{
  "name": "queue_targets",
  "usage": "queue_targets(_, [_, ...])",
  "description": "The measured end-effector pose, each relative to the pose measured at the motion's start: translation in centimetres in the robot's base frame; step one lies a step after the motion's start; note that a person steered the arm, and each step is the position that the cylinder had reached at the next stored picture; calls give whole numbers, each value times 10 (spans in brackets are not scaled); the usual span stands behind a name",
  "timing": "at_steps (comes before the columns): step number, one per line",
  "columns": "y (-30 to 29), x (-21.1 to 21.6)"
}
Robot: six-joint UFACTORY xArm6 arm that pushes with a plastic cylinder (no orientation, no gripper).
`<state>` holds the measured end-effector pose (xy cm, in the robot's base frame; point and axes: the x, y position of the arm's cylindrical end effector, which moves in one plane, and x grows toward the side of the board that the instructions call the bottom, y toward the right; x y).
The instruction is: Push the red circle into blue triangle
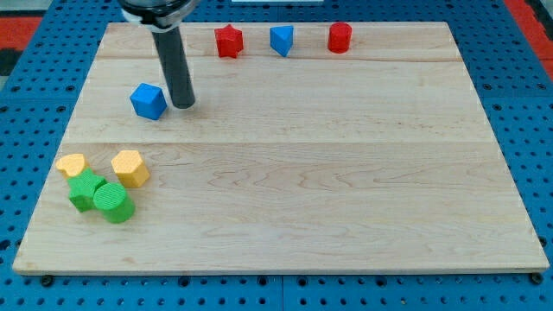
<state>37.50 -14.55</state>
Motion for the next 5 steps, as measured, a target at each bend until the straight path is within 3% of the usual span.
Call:
queue_targets(2, [-24, -13])
queue_targets(5, [236, -80])
